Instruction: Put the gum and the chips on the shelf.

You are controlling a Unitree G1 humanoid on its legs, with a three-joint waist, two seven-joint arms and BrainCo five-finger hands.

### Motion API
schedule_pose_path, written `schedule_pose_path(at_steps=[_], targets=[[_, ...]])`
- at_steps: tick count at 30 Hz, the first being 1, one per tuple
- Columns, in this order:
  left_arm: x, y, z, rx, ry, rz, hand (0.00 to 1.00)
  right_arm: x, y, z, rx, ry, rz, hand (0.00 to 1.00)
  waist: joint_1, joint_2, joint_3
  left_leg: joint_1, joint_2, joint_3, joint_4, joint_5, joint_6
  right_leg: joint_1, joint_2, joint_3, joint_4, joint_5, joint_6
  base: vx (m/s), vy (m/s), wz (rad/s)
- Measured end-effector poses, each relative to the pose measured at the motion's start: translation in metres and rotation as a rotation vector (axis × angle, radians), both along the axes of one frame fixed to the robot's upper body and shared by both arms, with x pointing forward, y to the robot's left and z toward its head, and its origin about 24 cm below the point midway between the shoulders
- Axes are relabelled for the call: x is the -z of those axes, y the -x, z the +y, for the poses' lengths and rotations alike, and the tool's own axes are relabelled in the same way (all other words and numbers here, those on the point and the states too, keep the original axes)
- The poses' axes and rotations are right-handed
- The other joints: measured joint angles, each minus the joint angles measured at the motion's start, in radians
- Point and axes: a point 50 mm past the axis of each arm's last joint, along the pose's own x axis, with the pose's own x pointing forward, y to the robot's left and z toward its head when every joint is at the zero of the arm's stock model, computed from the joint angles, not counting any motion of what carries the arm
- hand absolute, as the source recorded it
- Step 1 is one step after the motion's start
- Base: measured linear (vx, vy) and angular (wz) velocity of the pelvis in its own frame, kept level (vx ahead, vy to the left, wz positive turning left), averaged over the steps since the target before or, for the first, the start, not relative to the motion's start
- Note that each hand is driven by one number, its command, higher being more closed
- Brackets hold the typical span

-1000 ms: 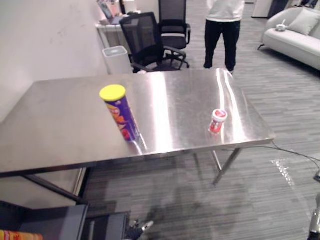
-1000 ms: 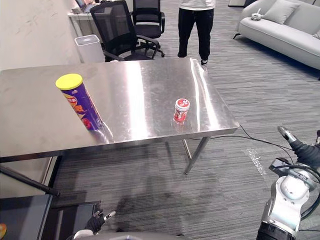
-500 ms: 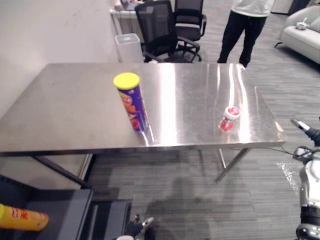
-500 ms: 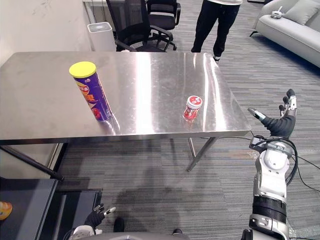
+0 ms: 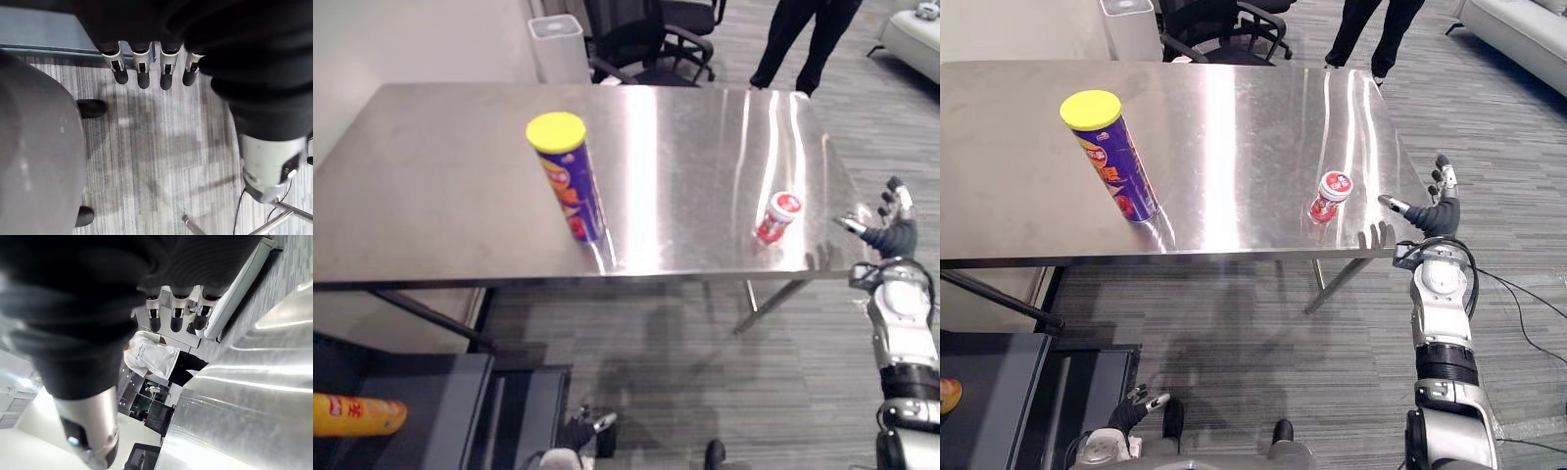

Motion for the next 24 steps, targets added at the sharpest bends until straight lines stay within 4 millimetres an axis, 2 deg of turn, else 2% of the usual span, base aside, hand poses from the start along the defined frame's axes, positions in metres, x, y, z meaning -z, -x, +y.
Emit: schedule_pose_path(at_steps=[8, 18, 24], targets=[[-0.003, -0.008, -0.001, 0.007, 0.001, -0.035, 0.0, -0.008, -0.014, 0.024, -0.106, 0.039, -0.002, 0.0, 0.018, -0.002, 0.025, -0.028, -0.009, -0.003, -0.007, 0.017, 0.005, -0.025, -0.007, 0.001, -0.005, 0.009, -0.003, -0.07, 0.019, 0.0], [-0.006, -0.016, 0.0, 0.009, -0.001, -0.061, 0.0, -0.011, -0.02, 0.036, -0.164, 0.055, -0.005, 0.0, 0.027, -0.007, 0.052, -0.06, -0.009, -0.024, -0.007, 0.034, 0.001, -0.04, -0.003, -0.01, -0.023, 0.007, -0.002, -0.04, -0.004, 0.04], [-0.008, -0.021, 0.002, 0.005, -0.008, -0.074, 0.0, -0.02, -0.03, 0.036, -0.16, -0.062, -0.045, 0.0, 0.042, -0.021, 0.061, -0.065, -0.01, -0.027, -0.001, 0.038, 0.003, -0.042, -0.002, -0.012, -0.023, 0.008, -0.002, 0.03, -0.005, 0.02]])
